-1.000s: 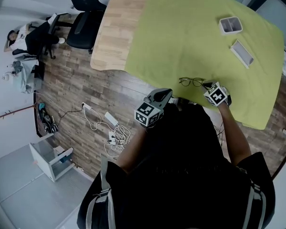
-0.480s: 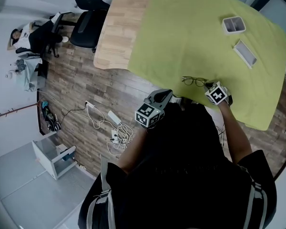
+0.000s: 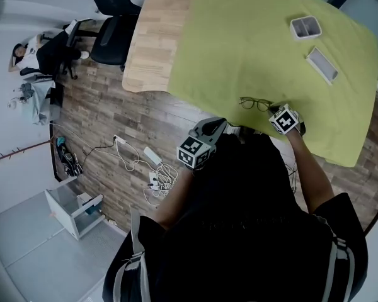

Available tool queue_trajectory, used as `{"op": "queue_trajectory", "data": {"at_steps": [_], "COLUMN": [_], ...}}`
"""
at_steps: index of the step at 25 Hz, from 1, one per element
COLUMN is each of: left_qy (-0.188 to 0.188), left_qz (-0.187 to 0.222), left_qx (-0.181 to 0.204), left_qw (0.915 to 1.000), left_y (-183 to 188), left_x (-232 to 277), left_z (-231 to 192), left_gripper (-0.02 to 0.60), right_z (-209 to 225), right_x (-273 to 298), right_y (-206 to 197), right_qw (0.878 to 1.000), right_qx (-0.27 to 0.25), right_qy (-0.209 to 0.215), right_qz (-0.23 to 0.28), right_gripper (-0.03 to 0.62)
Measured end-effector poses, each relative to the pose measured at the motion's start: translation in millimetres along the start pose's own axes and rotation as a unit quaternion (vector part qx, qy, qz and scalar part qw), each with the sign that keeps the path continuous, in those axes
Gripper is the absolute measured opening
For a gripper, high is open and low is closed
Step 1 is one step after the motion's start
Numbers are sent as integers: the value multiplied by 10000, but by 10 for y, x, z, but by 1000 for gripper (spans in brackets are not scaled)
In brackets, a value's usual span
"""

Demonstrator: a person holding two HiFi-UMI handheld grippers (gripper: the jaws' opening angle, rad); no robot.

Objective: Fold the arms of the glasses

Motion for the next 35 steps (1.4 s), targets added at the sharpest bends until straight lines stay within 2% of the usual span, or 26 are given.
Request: {"op": "queue_trajectory", "data": {"at_steps": [5, 12, 17, 21, 25, 29, 35], "left_qy": [20, -51, -227, -343, -438, -526, -704], "left_qz": [-28, 18, 127, 215, 245, 246, 287], "left_qx": [41, 48, 13, 42, 84, 105, 137], "left_qw": [10000, 10000, 9997, 9992, 9987, 9983, 9970], "left_y": [-12, -44, -41, 10, 48, 98, 138], "left_x": [-22, -1, 32, 68, 95, 117, 118], "left_z": [8, 5, 7, 22, 36, 55, 53], "left_gripper": [18, 18, 18, 18, 18, 18, 18], "right_z": [-24, -55, -95, -164, -266, -380, -569], "right_x": [26, -61, -217, -402, -608, -881, -1174], "right_y": [-45, -71, -70, -31, 47, 170, 350], "right_qw": [9999, 9993, 9977, 9942, 9865, 9730, 9559], "right_qx": [107, 220, 310, 338, 393, 452, 243], "right_qy": [-8, -163, -339, -415, -528, -707, -902], "right_qz": [-6, 241, 500, 934, 1496, 2151, 2785], "right_gripper": [35, 35, 35, 34, 32, 32, 32]}}
Point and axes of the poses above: the fingertips, and each gripper's own axes: x forward along the fingers, z to its right, y out of its top, the point moved 10 cm from there along -x, backward along the fingers, and after that the axes turned 10 degrees about -x, right-handed, at the moved point
